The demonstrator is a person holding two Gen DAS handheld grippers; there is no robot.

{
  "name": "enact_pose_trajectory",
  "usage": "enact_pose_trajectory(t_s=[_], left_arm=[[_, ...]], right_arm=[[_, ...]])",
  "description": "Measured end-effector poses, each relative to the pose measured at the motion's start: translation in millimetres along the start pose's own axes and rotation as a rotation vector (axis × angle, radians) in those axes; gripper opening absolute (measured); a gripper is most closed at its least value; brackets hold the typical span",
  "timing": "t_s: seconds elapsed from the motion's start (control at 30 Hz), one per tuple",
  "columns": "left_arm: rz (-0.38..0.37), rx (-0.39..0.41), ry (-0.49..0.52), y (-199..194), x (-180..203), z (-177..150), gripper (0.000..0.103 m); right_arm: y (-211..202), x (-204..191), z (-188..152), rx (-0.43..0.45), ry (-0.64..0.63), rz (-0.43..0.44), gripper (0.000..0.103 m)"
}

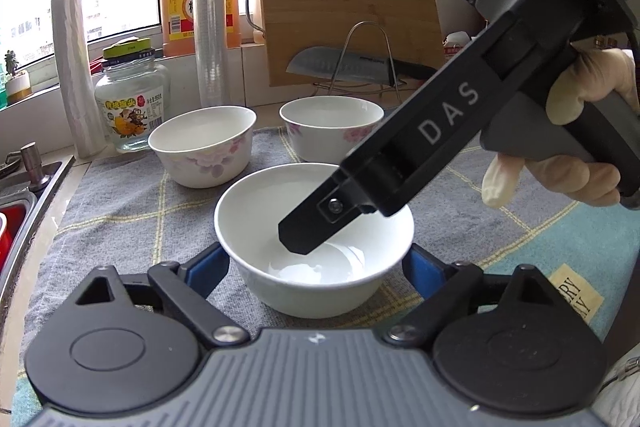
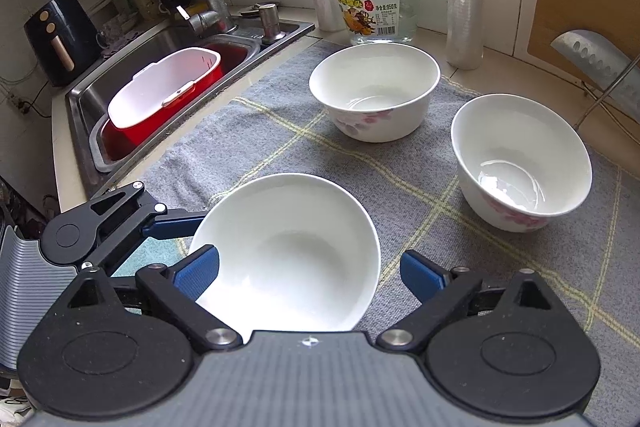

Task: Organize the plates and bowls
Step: 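Grasp the rim of the plain white bowl with the right gripper, then lift the white bowl with the right gripper and carry it toward the plates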

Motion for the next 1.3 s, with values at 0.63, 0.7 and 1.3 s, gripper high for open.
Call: enact_pose_trajectory(t_s=[0.63, 0.7, 1.3], left_arm=[[-0.022, -0.021, 0.020, -5, 4, 10, 0.092], [-0.026, -0.025, 0.027, -6, 6, 15, 0.092], [-0.143, -0.016, 0.136, 18, 82, 73, 0.092]], right_arm=[[-9, -2, -2, -0.022, 0.023, 0.028, 0.088], [-13, 0, -2, -0.023, 0.026, 0.028, 0.088], [-88, 68, -26, 0.035, 0.114, -0.026, 0.088]])
Point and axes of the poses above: each gripper's, at about its wrist camera, not at the fingertips, and y roughly the way its jaws point, x to its right, z to its top, the point moved 8 cm from there along y, roughly the way its jaws point, and after that the axes turned 13 degrees about y, right-handed, at the moved point
